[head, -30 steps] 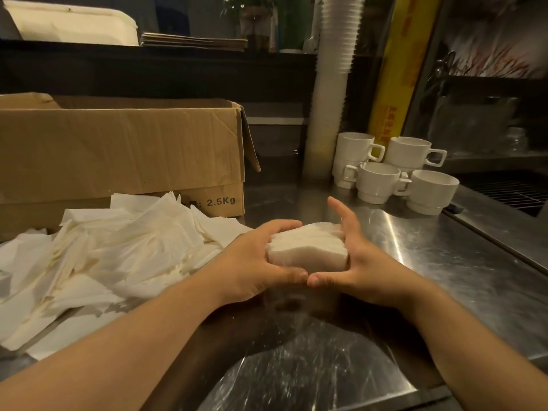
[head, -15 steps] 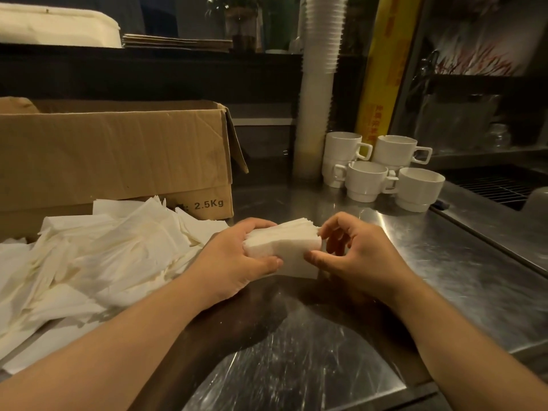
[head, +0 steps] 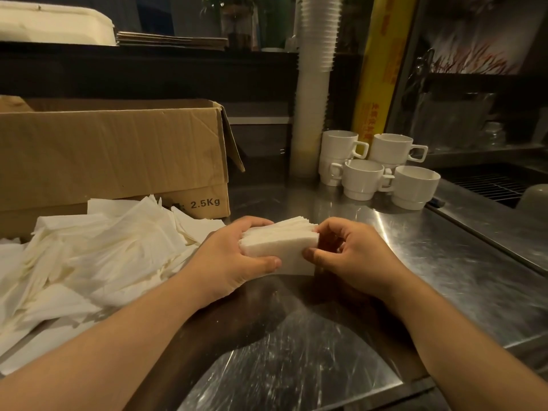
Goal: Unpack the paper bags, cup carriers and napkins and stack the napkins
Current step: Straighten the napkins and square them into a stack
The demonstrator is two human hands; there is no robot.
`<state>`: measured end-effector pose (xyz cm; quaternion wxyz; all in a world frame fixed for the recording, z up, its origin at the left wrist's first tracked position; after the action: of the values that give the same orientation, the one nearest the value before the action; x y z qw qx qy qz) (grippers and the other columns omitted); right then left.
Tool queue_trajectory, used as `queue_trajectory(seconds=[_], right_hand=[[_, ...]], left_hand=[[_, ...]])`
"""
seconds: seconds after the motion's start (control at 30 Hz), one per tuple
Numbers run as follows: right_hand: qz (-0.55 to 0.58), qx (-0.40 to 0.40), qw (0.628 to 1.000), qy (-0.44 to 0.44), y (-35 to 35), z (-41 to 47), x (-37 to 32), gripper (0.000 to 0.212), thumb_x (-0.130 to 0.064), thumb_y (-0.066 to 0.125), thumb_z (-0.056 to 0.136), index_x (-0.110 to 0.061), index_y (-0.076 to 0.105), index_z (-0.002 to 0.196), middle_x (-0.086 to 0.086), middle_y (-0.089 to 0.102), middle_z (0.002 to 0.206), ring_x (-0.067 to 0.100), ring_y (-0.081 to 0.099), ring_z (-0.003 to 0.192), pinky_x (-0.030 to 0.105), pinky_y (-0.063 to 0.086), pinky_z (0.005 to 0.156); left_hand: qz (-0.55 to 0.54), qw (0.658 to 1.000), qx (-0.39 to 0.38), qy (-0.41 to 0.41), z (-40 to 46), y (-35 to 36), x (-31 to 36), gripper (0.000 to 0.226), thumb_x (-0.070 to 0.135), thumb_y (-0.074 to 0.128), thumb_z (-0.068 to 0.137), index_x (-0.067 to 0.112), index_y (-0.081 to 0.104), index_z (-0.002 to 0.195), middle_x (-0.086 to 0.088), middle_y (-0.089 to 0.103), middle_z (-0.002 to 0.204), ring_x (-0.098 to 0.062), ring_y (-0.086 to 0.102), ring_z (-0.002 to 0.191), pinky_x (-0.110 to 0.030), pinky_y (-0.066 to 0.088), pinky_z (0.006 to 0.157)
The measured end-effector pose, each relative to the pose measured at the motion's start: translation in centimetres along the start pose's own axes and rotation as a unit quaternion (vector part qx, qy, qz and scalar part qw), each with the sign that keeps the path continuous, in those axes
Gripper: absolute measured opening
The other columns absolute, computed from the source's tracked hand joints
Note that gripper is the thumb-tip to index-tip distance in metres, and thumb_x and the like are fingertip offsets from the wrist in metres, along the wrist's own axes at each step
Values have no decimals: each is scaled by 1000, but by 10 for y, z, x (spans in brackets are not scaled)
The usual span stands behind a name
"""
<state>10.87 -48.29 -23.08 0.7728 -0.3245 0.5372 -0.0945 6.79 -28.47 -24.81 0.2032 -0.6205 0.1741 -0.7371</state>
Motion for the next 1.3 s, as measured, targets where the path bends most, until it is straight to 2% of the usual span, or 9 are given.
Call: queue_trajectory(seconds=[0.1, 0.2, 0.4, 0.53, 0.67, 0.93, 1.1, 1.23, 1.3], right_hand=[[9, 2, 1000, 0, -1, 1, -1, 24, -29, 79, 85, -34, 63, 102, -17, 69, 104, 6, 66, 95, 23, 60, 79], [9, 15, 1000, 0, -3, 2, 0, 28, -30, 79, 83, -37, 58, 100, -14, 69, 102, 8, 67, 93, 26, 61, 78], [14, 18, 1000, 10, -3, 1, 0, 36, -32, 81, 82, -34, 59, 110, -13, 68, 99, 9, 68, 90, 21, 60, 71], [16, 10, 1000, 14, -1, 2, 2, 38, -33, 82, 82, -33, 60, 113, -12, 69, 99, 9, 68, 89, 24, 61, 73], [9, 9, 1000, 17, 0, 2, 3, 42, -35, 83, 82, -32, 59, 116, -10, 69, 99, 10, 67, 90, 24, 61, 74], [26, -8, 1000, 14, 3, 2, 3, 25, -29, 79, 84, -28, 67, 107, -14, 70, 108, 7, 67, 101, 24, 60, 83], [17, 15, 1000, 16, -1, 3, 5, 25, -33, 79, 84, -29, 64, 104, -12, 71, 104, 8, 68, 96, 27, 61, 81], [5, 53, 999, 8, -9, 2, 3, 26, -34, 82, 82, -28, 60, 94, -8, 70, 93, 12, 67, 85, 28, 61, 72], [5, 51, 999, -1, -9, 1, 1, 23, -32, 82, 82, -28, 63, 93, -9, 70, 93, 11, 68, 86, 28, 62, 75]], left_hand=[[-7, 1000, -2, 1, -1, 0, 1, 55, 28, 89, 80, 46, 55, 119, 21, 60, 113, -11, 61, 105, -21, 60, 82], [-8, 1000, -5, 6, -2, 1, 3, 52, 28, 88, 80, 47, 56, 116, 22, 60, 112, -11, 61, 104, -19, 60, 79], [-6, 1000, -7, 2, -2, 1, 2, 51, 27, 88, 81, 48, 55, 114, 23, 59, 111, -11, 61, 104, -22, 61, 82], [-9, 1000, -7, 2, -1, 2, 2, 53, 26, 89, 80, 48, 55, 114, 21, 60, 113, -13, 61, 106, -29, 62, 87], [-9, 1000, -7, 2, -1, 2, 1, 53, 26, 89, 79, 47, 55, 114, 22, 60, 113, -12, 61, 106, -27, 62, 87], [-10, 1000, -5, -4, 0, 1, 0, 56, 27, 90, 78, 46, 56, 118, 19, 60, 115, -13, 61, 108, -29, 62, 89], [-15, 1000, -10, -2, -1, 1, 0, 55, 30, 90, 78, 46, 57, 120, 21, 61, 113, -12, 62, 107, -31, 62, 90], [-12, 1000, -7, 1, 0, 1, 0, 56, 30, 90, 78, 46, 58, 121, 21, 62, 114, -11, 62, 107, -32, 62, 90], [-7, 1000, -7, 3, -1, 1, 0, 58, 30, 90, 78, 46, 57, 122, 22, 62, 114, -10, 61, 107, -30, 61, 90]])
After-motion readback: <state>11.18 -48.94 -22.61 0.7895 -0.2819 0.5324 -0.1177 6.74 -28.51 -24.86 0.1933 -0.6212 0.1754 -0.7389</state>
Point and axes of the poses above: each hand's wrist, its own z-axis towards the middle knuckle, its own y-axis out of the palm, x = y × z, the point moved 9 cm from there along z, towards the middle knuckle
